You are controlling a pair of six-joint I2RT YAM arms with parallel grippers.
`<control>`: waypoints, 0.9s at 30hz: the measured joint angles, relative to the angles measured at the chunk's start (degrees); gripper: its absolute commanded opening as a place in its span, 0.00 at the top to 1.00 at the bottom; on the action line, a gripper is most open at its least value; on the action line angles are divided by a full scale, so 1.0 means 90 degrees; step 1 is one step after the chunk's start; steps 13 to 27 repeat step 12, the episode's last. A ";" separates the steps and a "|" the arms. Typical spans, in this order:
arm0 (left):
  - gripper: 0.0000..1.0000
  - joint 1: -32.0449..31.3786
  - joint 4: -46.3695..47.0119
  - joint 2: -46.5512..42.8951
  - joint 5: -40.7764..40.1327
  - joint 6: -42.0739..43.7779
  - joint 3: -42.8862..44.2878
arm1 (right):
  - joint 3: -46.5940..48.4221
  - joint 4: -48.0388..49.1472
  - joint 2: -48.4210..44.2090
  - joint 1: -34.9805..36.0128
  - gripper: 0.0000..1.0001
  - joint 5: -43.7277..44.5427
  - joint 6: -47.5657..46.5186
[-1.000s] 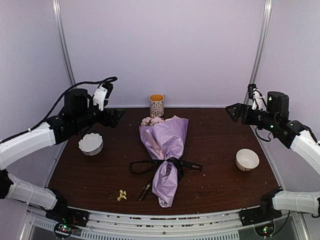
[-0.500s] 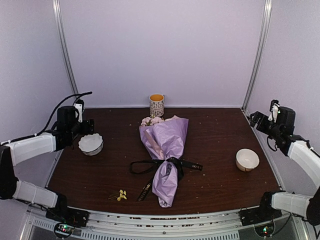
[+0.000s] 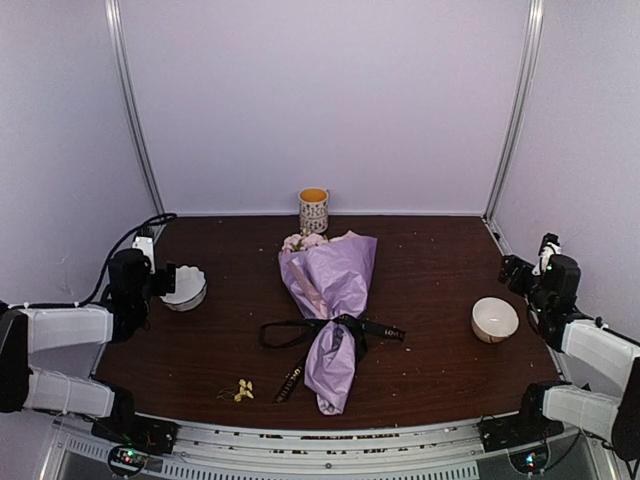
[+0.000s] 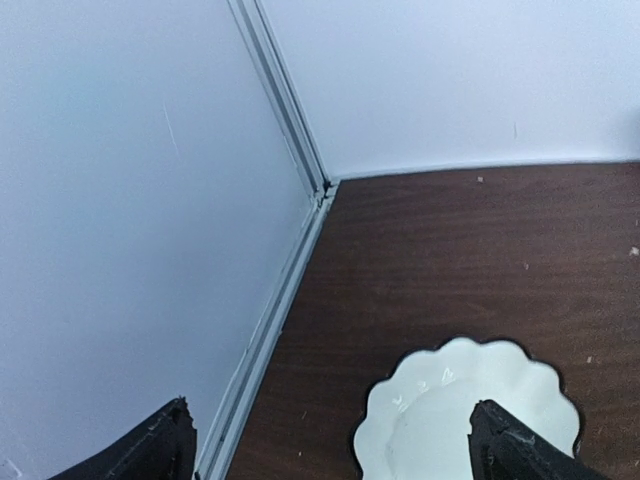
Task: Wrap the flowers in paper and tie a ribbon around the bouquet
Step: Reset both arms
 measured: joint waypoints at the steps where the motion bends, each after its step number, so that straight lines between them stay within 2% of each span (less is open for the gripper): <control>1: 0.02 0.0002 0.0083 -0.0002 0.0019 0.0032 -0.0197 | 0.0000 0.0092 0.0012 0.0000 0.00 0.0000 -0.0019; 5: 0.02 0.0010 0.0435 -0.0012 0.0107 0.0126 -0.0634 | -0.0007 0.0435 0.0036 0.0000 0.00 0.0002 -0.0148; 12: 0.02 0.0019 0.1073 0.0148 0.0430 0.0321 -0.0590 | -0.0444 0.0986 0.0032 0.0000 0.00 0.0010 -0.0313; 27: 0.02 0.0019 0.1073 0.0148 0.0430 0.0321 -0.0590 | -0.0444 0.0986 0.0032 0.0000 0.00 0.0010 -0.0313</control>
